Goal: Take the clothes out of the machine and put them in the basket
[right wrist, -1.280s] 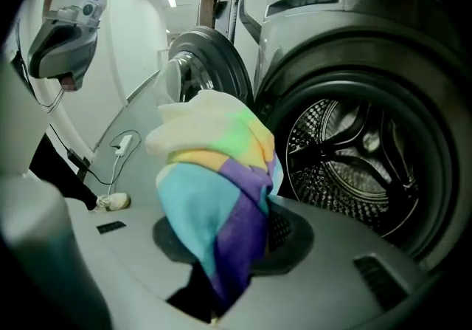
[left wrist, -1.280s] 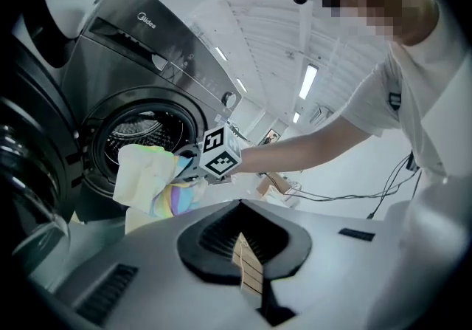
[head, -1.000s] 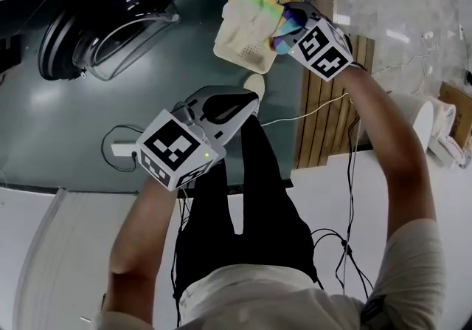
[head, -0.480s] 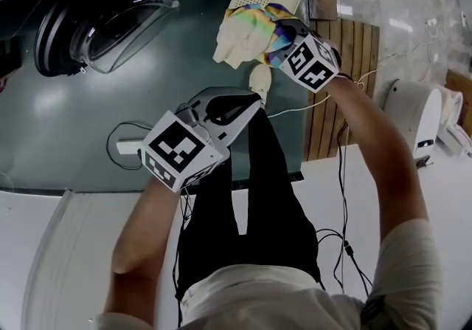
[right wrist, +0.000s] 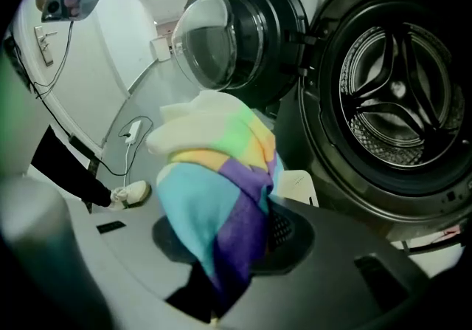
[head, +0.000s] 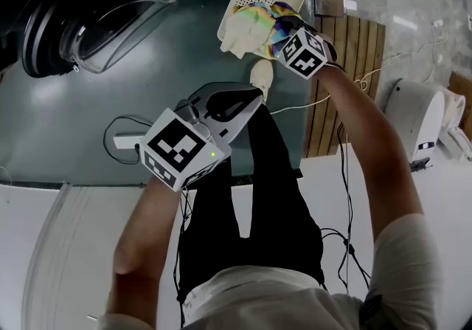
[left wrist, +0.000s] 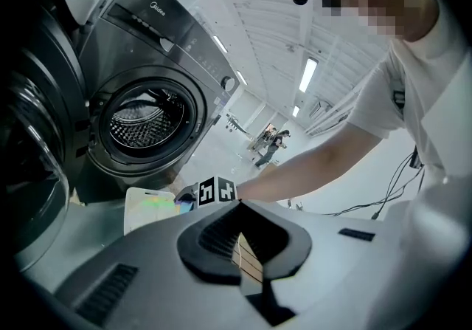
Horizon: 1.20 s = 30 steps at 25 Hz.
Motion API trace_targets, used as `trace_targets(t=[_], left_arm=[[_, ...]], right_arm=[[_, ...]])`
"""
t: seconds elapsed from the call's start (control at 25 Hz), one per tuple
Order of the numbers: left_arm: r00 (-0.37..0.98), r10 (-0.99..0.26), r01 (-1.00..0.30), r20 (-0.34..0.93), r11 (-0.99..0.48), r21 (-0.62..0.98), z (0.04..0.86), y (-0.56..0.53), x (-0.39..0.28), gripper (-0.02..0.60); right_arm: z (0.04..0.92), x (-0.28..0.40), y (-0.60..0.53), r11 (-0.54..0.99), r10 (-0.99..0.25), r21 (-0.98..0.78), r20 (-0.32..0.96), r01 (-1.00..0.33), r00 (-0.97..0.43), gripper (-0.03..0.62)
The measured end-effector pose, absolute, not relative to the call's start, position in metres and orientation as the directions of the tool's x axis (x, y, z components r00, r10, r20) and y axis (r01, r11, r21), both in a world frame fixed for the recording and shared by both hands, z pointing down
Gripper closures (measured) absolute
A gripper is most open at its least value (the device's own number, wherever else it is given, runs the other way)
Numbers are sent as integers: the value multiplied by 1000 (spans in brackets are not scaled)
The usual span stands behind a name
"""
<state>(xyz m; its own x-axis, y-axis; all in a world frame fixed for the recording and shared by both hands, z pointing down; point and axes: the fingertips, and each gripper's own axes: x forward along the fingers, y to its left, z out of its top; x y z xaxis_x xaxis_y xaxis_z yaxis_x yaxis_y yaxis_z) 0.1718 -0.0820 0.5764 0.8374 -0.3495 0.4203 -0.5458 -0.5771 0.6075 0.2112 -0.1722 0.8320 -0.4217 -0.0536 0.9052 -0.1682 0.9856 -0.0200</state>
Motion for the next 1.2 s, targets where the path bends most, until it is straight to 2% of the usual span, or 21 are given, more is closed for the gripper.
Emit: trace_targets(t=[0.8, 0.92, 1.04, 1.2], left_arm=[[836, -339, -548, 432, -554, 626, 656, -131, 190, 584], [839, -336, -544, 428, -549, 635, 668, -132, 194, 584], [839, -336, -544, 428, -553, 632, 680, -138, 198, 584], [843, -323, -537, 430, -555, 635, 681, -141, 202, 584]], right_arm=[[985, 210, -202, 998, 23, -41, 954, -55, -298, 445], [1007, 215, -199, 996, 22, -45, 958, -73, -287, 441], [1021, 224, -205, 992, 4, -39, 962, -121, -274, 381], [1016, 231, -207, 984, -15, -37, 957, -172, -289, 379]])
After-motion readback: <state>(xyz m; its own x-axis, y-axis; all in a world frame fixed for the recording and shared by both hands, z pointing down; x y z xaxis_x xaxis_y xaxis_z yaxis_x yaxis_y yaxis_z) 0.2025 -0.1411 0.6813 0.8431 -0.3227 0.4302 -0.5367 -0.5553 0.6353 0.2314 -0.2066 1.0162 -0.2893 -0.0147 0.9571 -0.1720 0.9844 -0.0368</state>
